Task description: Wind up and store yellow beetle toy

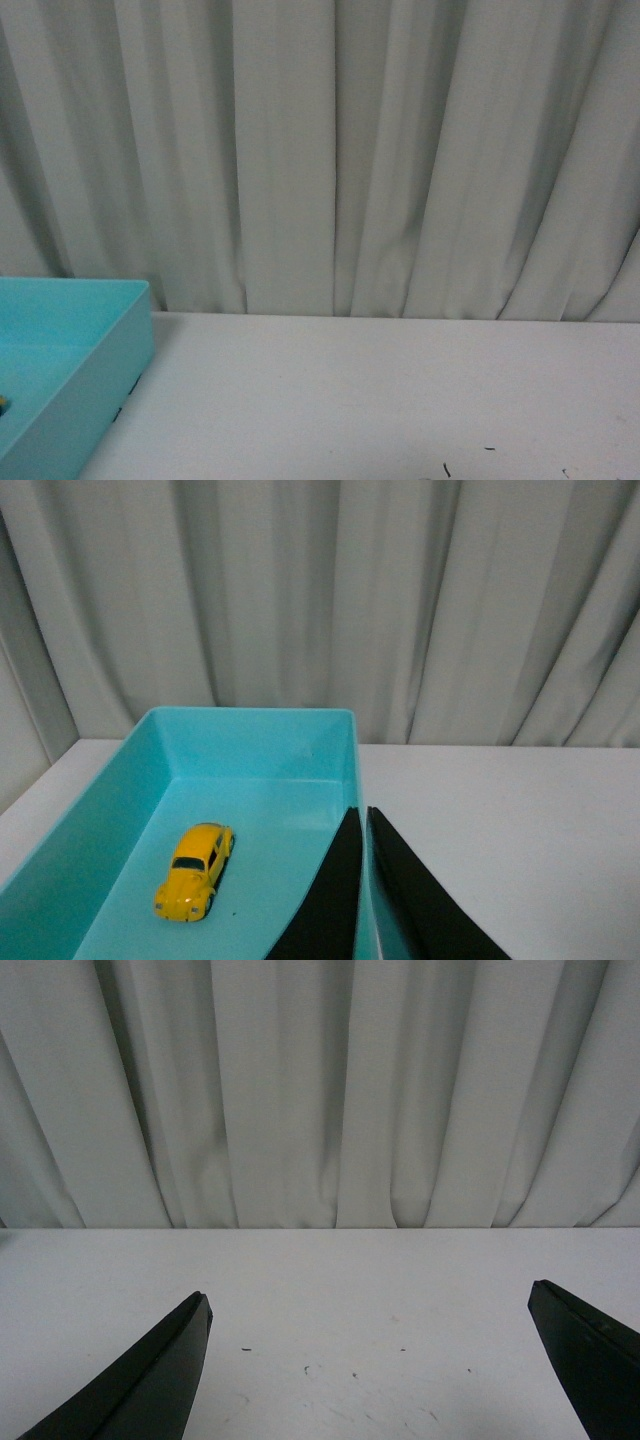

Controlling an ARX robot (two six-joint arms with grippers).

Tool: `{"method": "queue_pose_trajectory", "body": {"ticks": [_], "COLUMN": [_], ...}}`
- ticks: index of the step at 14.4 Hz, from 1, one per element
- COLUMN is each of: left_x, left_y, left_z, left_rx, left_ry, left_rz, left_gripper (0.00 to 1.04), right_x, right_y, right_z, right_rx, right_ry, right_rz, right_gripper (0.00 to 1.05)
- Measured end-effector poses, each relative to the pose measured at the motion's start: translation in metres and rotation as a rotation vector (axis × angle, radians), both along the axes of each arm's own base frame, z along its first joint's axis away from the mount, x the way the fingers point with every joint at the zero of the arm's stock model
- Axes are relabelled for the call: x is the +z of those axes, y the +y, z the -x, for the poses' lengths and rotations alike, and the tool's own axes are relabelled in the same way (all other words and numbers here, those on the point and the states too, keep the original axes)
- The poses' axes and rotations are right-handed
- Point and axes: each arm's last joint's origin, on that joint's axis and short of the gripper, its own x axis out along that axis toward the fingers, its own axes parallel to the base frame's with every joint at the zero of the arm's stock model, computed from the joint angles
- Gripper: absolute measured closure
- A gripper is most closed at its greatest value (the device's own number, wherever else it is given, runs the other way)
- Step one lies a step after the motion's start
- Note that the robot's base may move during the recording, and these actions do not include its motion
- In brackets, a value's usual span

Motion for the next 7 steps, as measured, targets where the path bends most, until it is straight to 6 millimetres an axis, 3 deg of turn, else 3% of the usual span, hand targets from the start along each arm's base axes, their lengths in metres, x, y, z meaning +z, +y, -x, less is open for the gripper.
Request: {"method": "queue_pose_trajectory", "body": {"ticks": [2, 7], "left_x": [0.0, 0.0001], "left_y": [0.0, 0.0], "left_z": [0.0, 0.0], "left_rx": [0.0, 0.0], "left_ry": [0.0, 0.0], "left_rz": [0.0, 0.0], "left_gripper": [0.72, 0.16], "right_x": [0.0, 0.0], "right_y": [0.0, 0.0], "right_z": [0.0, 0.0], "right_rx": [0.0, 0.0], "right_ry": [0.0, 0.0], "right_rz": [0.0, 0.0], "right_gripper": [0.07, 0.07]}}
